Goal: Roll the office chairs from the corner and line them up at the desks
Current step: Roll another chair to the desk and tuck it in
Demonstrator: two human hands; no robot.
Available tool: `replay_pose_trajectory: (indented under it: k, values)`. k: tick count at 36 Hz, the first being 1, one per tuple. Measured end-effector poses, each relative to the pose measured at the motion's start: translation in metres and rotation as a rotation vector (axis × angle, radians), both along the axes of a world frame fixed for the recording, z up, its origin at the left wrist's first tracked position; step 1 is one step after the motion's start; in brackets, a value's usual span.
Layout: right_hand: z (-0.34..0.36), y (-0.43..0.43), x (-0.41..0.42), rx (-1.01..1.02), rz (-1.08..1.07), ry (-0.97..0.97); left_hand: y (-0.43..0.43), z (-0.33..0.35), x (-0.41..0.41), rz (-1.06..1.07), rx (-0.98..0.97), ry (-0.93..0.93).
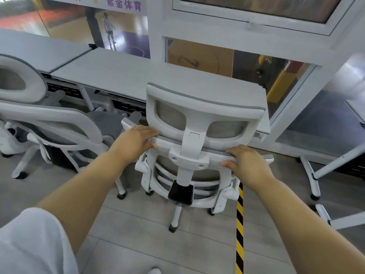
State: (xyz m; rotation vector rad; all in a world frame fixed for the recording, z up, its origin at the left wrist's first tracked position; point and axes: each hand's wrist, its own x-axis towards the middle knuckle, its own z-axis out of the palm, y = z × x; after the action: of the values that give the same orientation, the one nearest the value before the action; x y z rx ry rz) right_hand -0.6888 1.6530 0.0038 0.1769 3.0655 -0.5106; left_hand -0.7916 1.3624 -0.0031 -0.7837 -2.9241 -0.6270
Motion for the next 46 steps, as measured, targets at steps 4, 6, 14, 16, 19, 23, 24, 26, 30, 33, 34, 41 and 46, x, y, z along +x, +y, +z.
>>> replay_pose_trajectory:
  k: [4, 6, 14, 16, 19, 23, 24, 26, 30, 33, 34, 41, 46]
  values:
    - [0.001, -0.001, 0.001, 0.016, 0.013, -0.003, -0.002, 0.000, 0.001, 0.015, -0.015, 0.009]
    - [0.002, -0.001, 0.002, 0.017, 0.014, -0.004, -0.002, 0.001, 0.003, 0.008, -0.013, 0.011]
    - [0.007, -0.003, 0.002, 0.031, 0.051, -0.034, -0.004, 0.005, 0.006, 0.019, -0.079, -0.019]
    - [0.008, -0.003, 0.002, 0.030, 0.056, -0.038, -0.005, 0.006, 0.006, 0.020, -0.086, -0.035]
    - [0.011, -0.003, 0.002, 0.047, 0.072, -0.055, -0.006, 0.005, 0.007, 0.008, -0.078, -0.058]
    - [0.017, -0.003, -0.003, 0.122, 0.114, -0.107, -0.007, 0.006, 0.008, 0.002, -0.095, -0.090]
    - [0.020, -0.002, -0.005, 0.142, 0.125, -0.132, -0.008, 0.007, 0.008, 0.004, -0.112, -0.105]
    - [0.024, 0.000, -0.011, 0.182, 0.156, -0.191, -0.007, 0.011, 0.009, 0.005, -0.158, -0.116]
    - [0.034, 0.006, -0.023, 0.259, 0.267, -0.301, 0.000, 0.024, 0.016, 0.057, -0.210, -0.126]
    - [0.041, 0.009, -0.032, 0.278, 0.350, -0.330, 0.004, 0.030, 0.022, 0.127, -0.278, -0.123]
    - [0.045, 0.010, -0.035, 0.280, 0.380, -0.335, 0.005, 0.032, 0.025, 0.155, -0.296, -0.121]
    - [0.071, 0.006, -0.049, 0.291, 0.607, -0.328, 0.011, 0.039, 0.071, 0.360, -0.367, -0.162]
    - [0.079, -0.005, -0.044, 0.364, 0.814, -0.308, 0.010, 0.032, 0.138, 0.576, -0.328, -0.248]
